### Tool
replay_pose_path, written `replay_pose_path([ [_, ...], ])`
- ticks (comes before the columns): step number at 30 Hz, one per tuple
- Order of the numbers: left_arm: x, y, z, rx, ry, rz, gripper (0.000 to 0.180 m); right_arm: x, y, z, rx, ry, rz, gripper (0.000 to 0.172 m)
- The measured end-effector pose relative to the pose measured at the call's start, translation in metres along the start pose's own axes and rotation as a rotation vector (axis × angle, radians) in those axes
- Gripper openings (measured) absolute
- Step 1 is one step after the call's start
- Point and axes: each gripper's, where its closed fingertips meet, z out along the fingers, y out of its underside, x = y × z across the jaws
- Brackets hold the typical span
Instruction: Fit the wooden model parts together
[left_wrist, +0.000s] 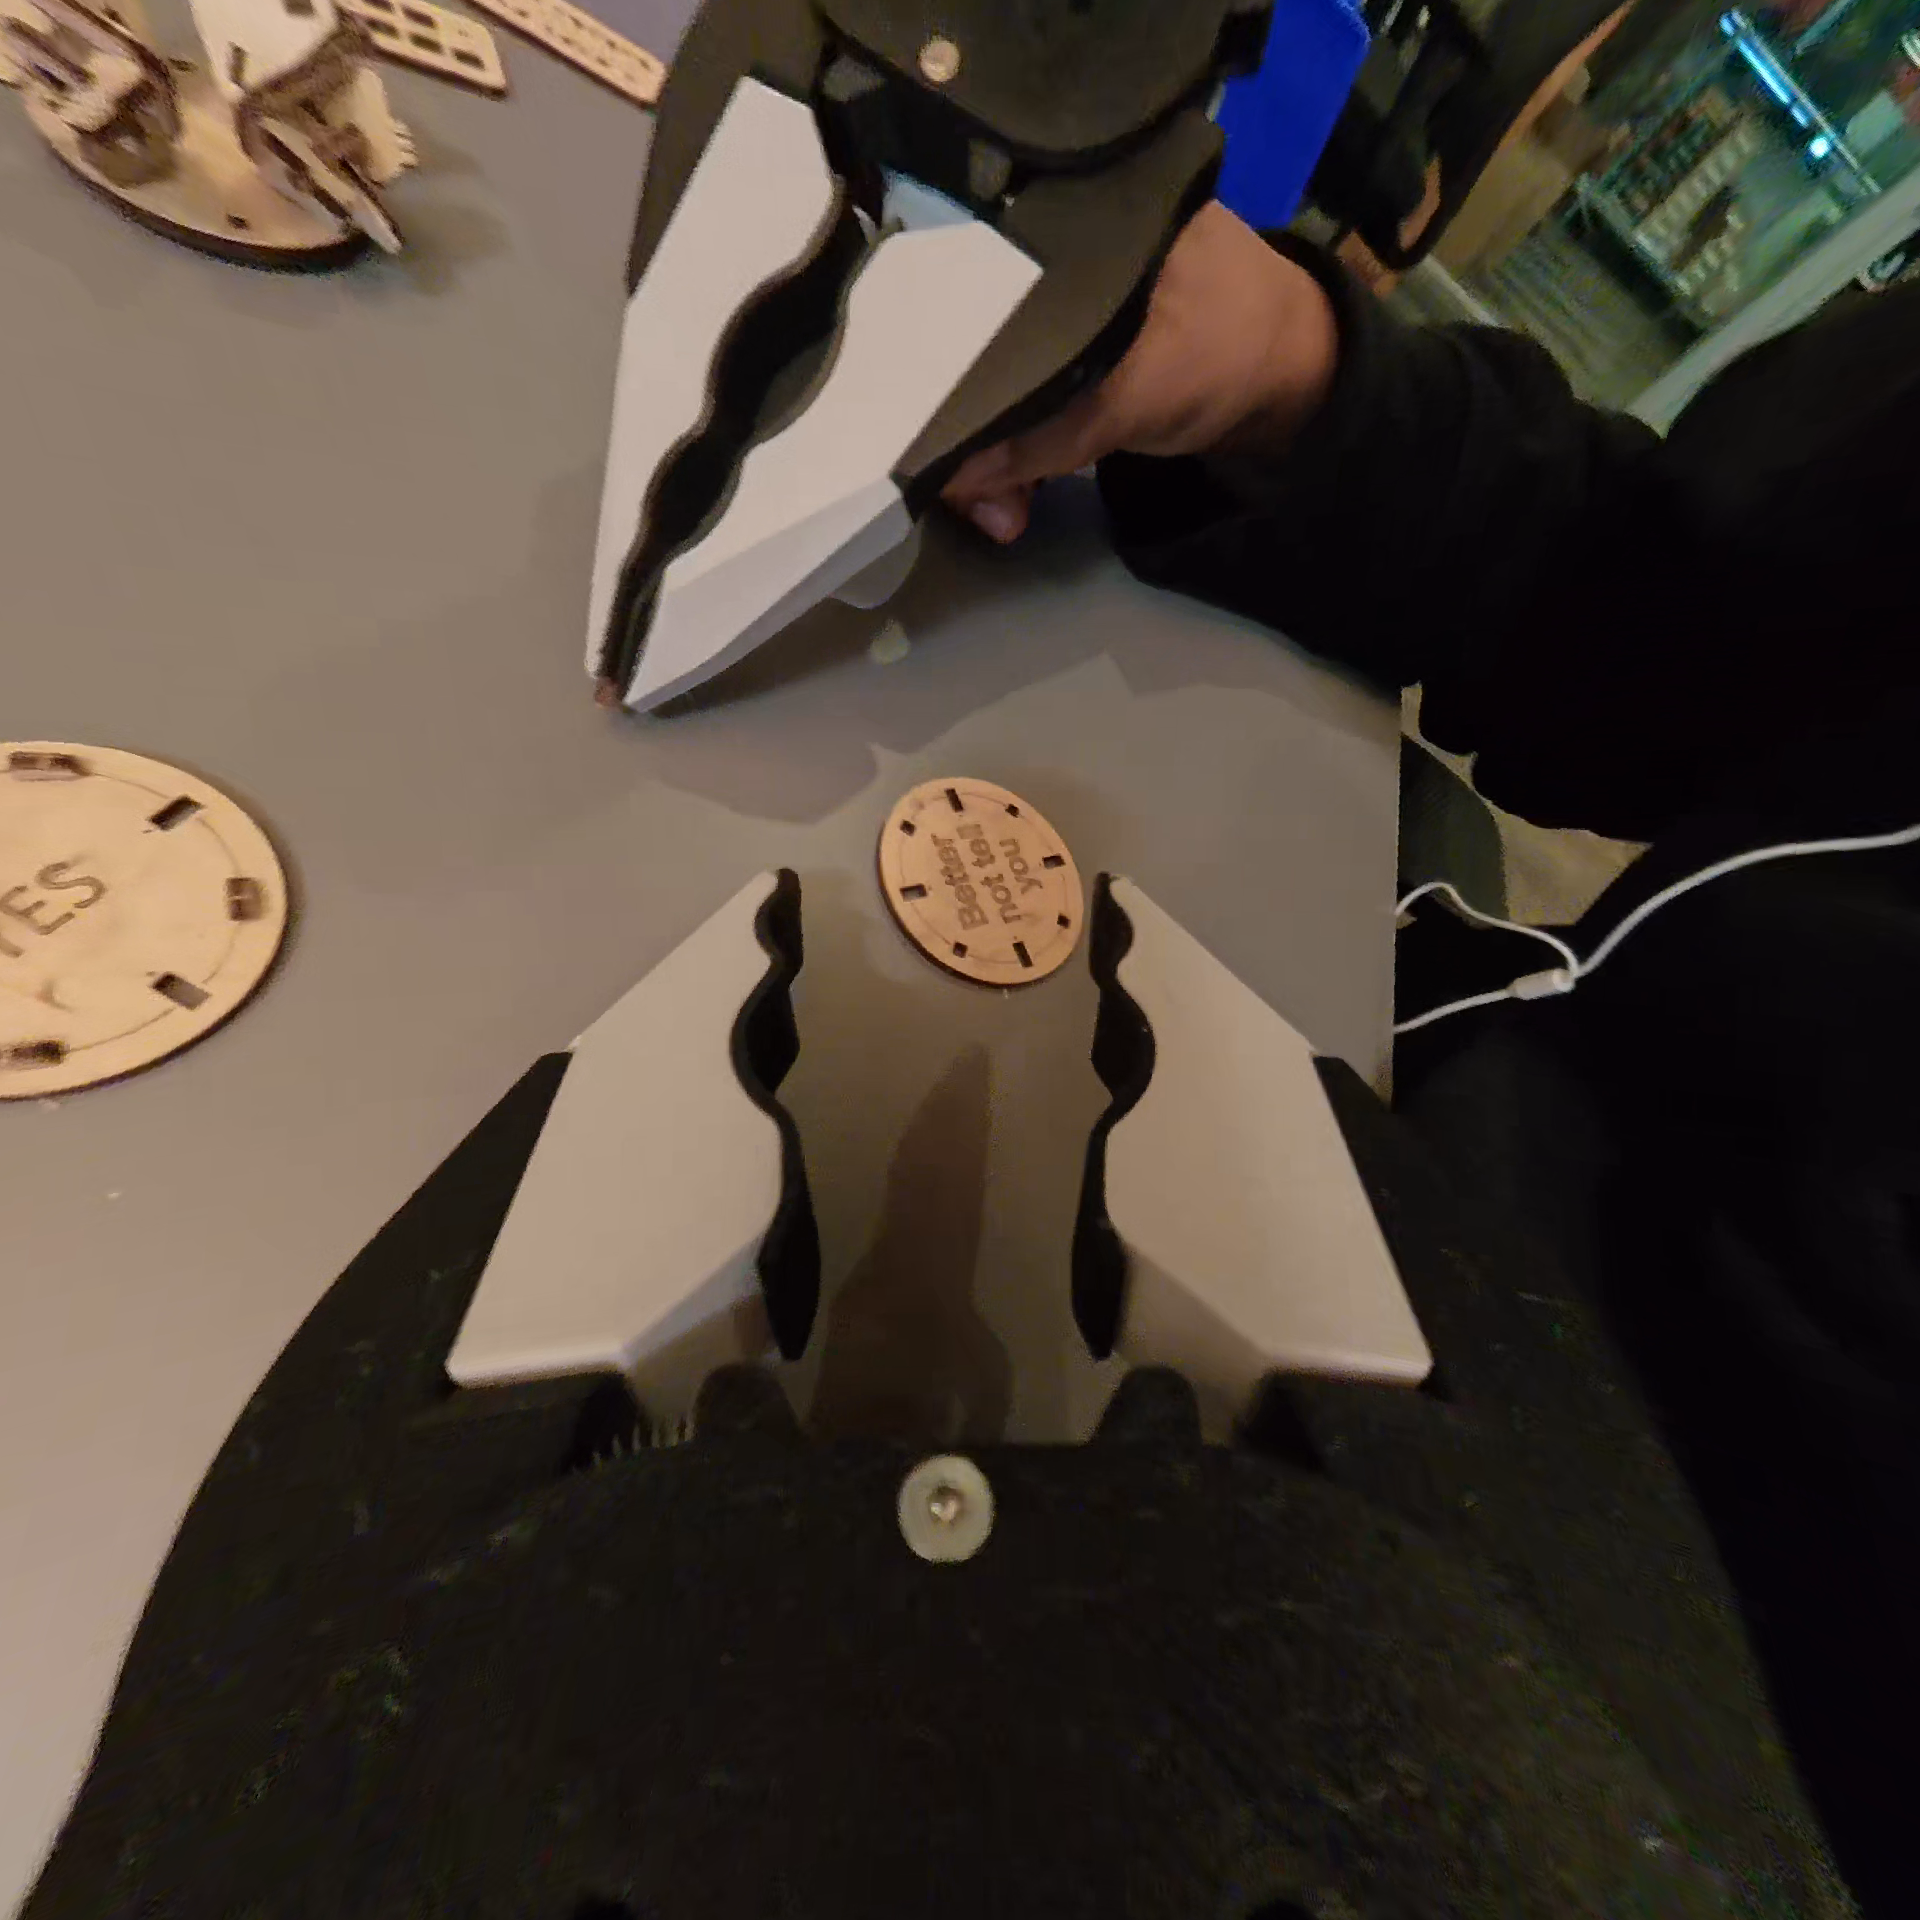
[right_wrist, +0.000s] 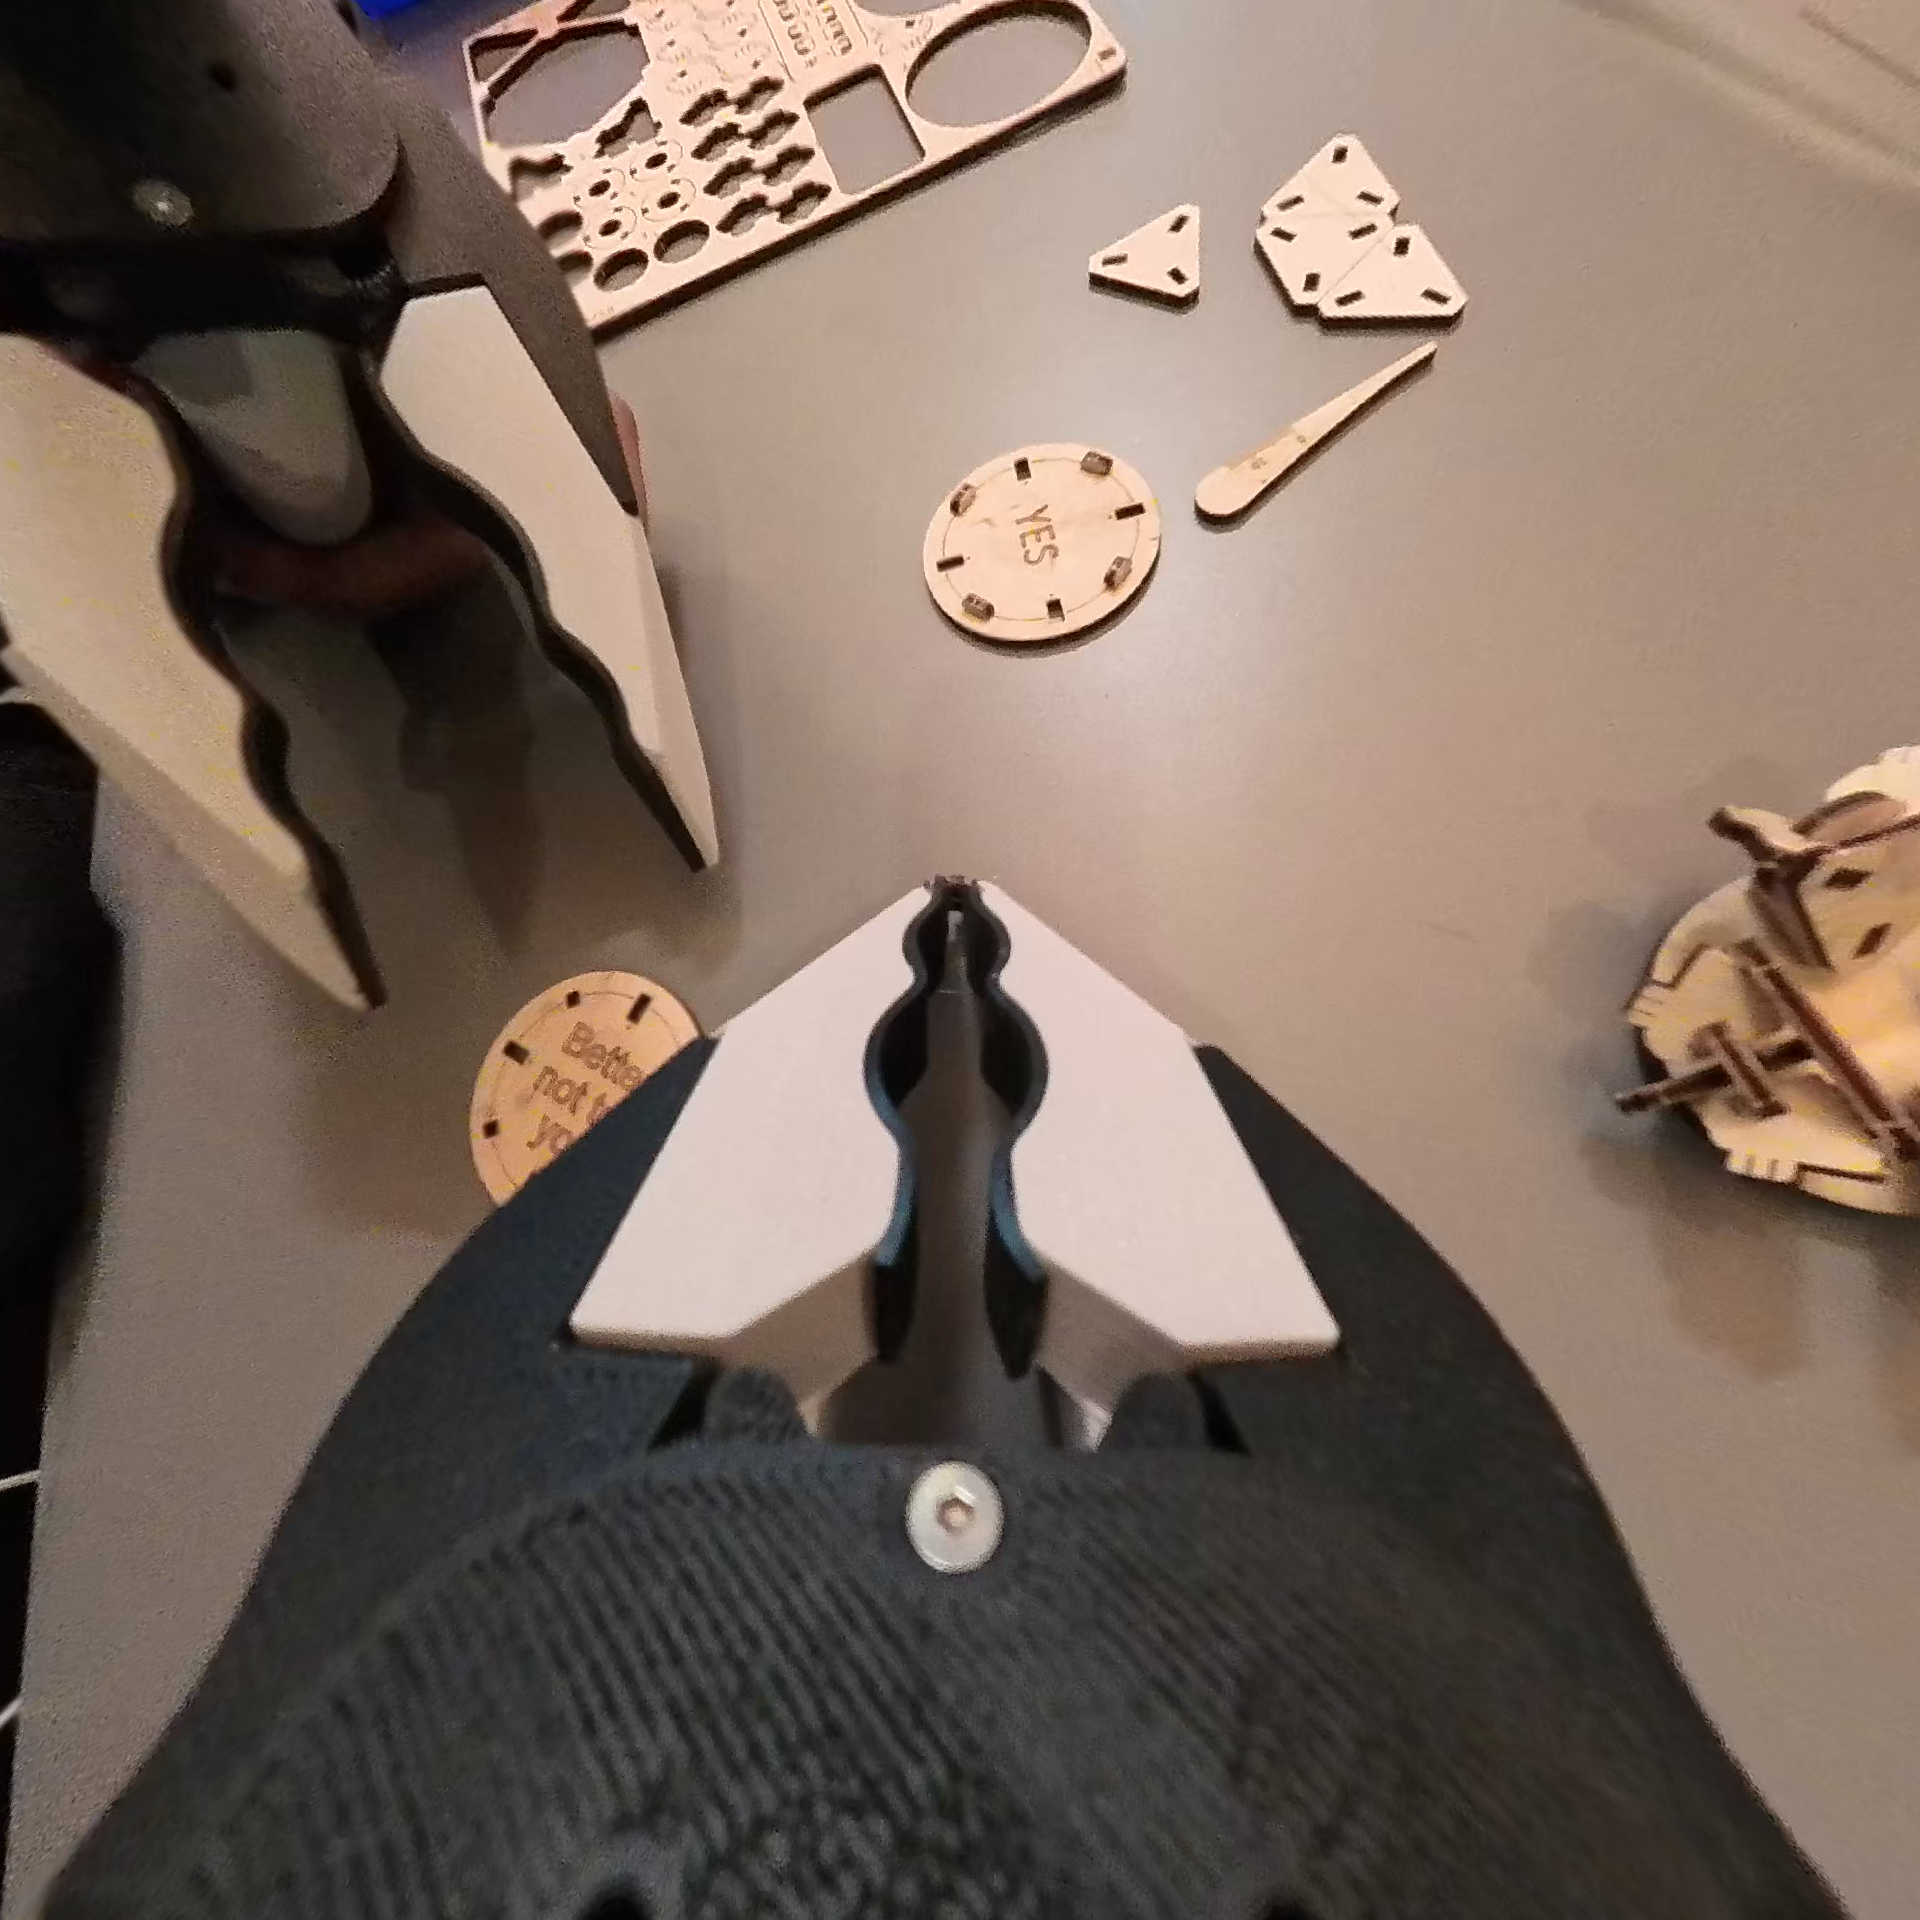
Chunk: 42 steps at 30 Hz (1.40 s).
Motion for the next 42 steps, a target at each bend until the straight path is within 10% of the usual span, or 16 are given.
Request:
replay_pose_path([
  [10,-0.008,0.001,0.002,-0.021,-0.292,0.243,0.002,-0.02,-0.009,-0.012,0.043,-0.063,-0.083,0.001],
  [17,0.008,0.003,0.011,-0.037,-0.242,0.323,0.0,-0.034,0.014,-0.015,-0.145,-0.038,-0.143,0.001],
  [23,0.001,0.01,0.019,-0.112,-0.479,0.541,0.0,-0.045,0.024,-0.02,-0.304,0.001,-0.24,0.0],
  [42,0.003,0.016,0.029,-0.164,-0.544,0.573,0.0,-0.055,0.035,-0.016,-0.603,-0.035,-0.285,0.0],
])
